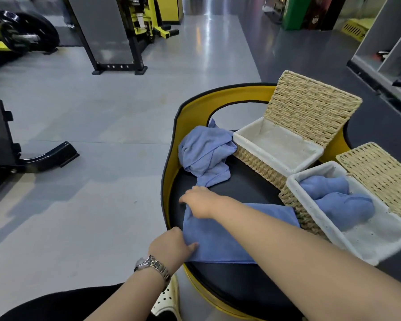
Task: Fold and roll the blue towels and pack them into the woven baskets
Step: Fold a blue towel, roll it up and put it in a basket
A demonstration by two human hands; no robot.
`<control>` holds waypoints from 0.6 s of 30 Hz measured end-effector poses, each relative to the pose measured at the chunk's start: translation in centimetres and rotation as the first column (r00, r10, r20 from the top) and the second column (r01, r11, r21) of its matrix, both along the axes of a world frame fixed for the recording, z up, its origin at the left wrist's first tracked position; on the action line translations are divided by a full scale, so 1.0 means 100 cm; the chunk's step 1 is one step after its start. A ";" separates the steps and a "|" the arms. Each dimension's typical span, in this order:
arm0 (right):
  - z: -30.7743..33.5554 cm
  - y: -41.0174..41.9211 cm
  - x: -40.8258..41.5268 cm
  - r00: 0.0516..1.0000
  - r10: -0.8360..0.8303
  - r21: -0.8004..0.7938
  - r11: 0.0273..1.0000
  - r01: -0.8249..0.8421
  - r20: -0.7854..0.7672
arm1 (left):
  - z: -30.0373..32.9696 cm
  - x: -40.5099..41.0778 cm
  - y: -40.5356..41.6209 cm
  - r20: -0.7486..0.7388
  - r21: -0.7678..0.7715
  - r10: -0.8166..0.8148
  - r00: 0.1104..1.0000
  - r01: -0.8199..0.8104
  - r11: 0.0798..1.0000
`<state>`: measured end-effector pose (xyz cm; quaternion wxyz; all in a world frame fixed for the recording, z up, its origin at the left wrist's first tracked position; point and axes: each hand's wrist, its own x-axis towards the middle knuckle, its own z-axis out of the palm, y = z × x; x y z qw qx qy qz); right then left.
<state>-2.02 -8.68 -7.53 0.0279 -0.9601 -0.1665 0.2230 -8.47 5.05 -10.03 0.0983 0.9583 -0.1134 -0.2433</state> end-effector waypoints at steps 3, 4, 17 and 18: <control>0.005 -0.006 0.001 1.000 -0.027 0.139 0.990 0.025 0.014 | 0.010 -0.001 -0.004 -0.015 -0.063 -0.033 0.999 0.032 0.998; 0.007 -0.013 -0.002 0.998 -0.050 0.217 0.975 0.043 0.027 | 0.017 -0.002 -0.006 0.014 -0.096 -0.045 0.999 0.046 0.994; 0.048 -0.196 -0.107 0.917 -0.270 0.246 0.948 0.200 0.293 | 0.062 -0.065 -0.119 0.210 -0.614 -0.143 0.967 0.244 0.750; 0.045 -0.204 -0.116 0.914 -0.262 0.174 0.961 0.216 0.310 | 0.056 -0.068 -0.128 0.172 -0.629 -0.182 0.968 0.251 0.736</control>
